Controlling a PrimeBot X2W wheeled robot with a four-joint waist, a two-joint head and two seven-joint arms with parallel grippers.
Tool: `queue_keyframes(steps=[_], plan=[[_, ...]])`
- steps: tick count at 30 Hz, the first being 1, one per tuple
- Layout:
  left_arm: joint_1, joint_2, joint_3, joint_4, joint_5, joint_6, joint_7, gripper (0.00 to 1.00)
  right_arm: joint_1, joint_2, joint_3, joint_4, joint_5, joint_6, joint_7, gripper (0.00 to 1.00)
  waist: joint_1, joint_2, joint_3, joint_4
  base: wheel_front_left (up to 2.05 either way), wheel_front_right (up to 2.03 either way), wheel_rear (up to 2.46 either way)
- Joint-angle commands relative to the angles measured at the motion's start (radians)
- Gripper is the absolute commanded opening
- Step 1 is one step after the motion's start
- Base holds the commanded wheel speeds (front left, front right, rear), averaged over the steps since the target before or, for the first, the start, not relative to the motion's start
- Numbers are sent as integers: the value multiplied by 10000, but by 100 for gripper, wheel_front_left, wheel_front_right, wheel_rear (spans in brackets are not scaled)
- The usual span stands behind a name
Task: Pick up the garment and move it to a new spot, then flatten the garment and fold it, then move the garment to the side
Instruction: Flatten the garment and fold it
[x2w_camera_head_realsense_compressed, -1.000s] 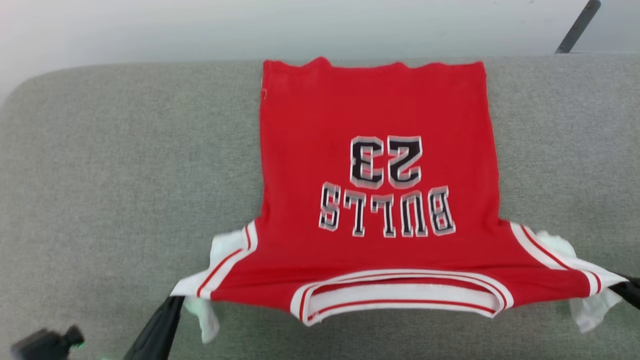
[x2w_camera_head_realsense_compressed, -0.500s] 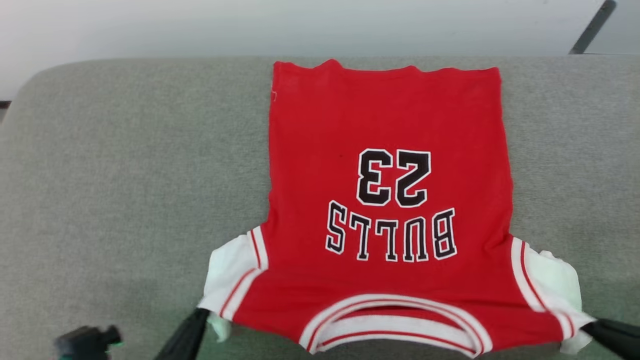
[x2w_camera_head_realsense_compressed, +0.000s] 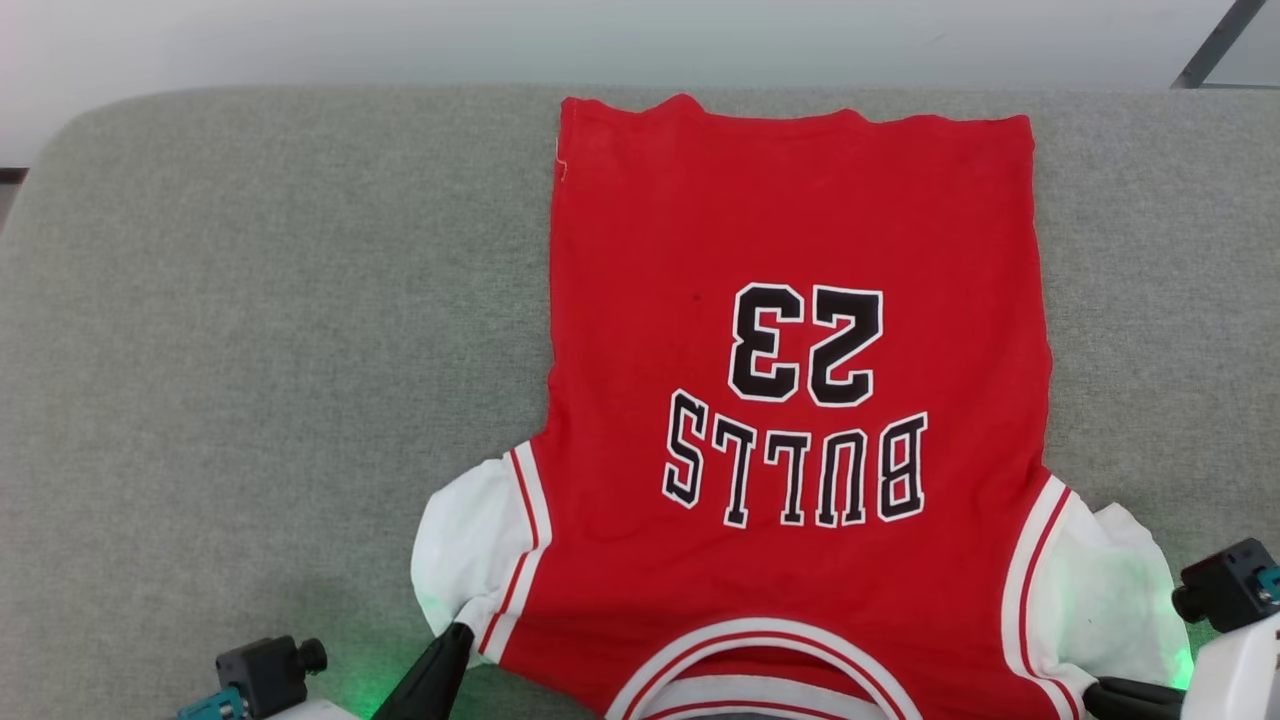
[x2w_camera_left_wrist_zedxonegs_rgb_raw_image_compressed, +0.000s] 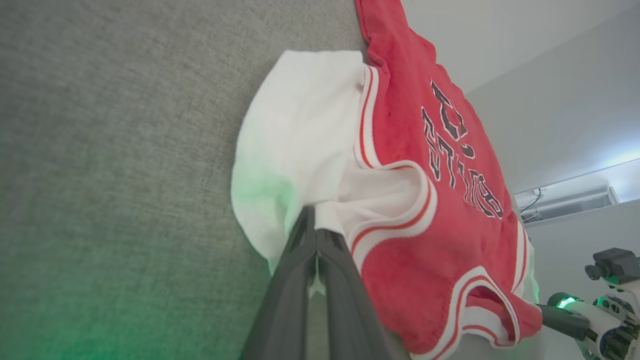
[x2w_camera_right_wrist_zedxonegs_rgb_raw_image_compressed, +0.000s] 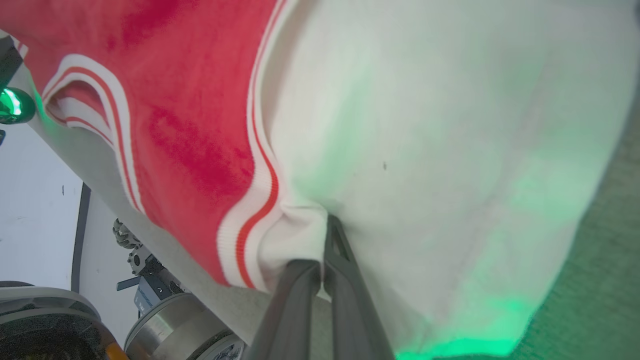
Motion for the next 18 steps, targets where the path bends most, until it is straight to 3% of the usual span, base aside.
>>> queue_keyframes(steps=[1, 9, 10, 11, 12, 13, 18], plan=[[-103, 13, -16, 116, 51, -59, -19, 0, -54, 227, 4, 178, -85, -14, 75, 0, 0, 0, 34, 3, 0, 0, 0], [-274, 9, -276, 731, -127, -136, -46, 0, -39, 1083, -145, 593, -718, -22, 291, 0, 0, 0, 50, -42, 0, 0, 0], [-272, 14, -273, 737, -145, -130, -73, 0, -41, 1138, -219, 553, -799, -22, 202, 25, 0, 0, 34, -59, 0, 0, 0], [-255, 27, -272, 718, -174, -134, -124, 0, -39, 1169, -334, 518, -900, -22, 91, 42, 0, 0, 17, -81, 0, 0, 0], [-221, 48, -257, 687, -195, -139, -159, 0, -38, 1155, -458, 432, -986, -22, 32, 80, 0, 0, 0, -111, 0, 0, 0], [-175, 66, -252, 641, -204, -145, -208, 0, -16, 1087, -567, 285, -1027, -20, 25, 100, 0, 0, -20, -136, 0, 0, 0], [73, 181, -233, 260, -114, -156, -389, 0, 318, 343, -1712, -929, -732, -13, 329, 100, 0, 0, -40, -228, 0, 0, 0]])
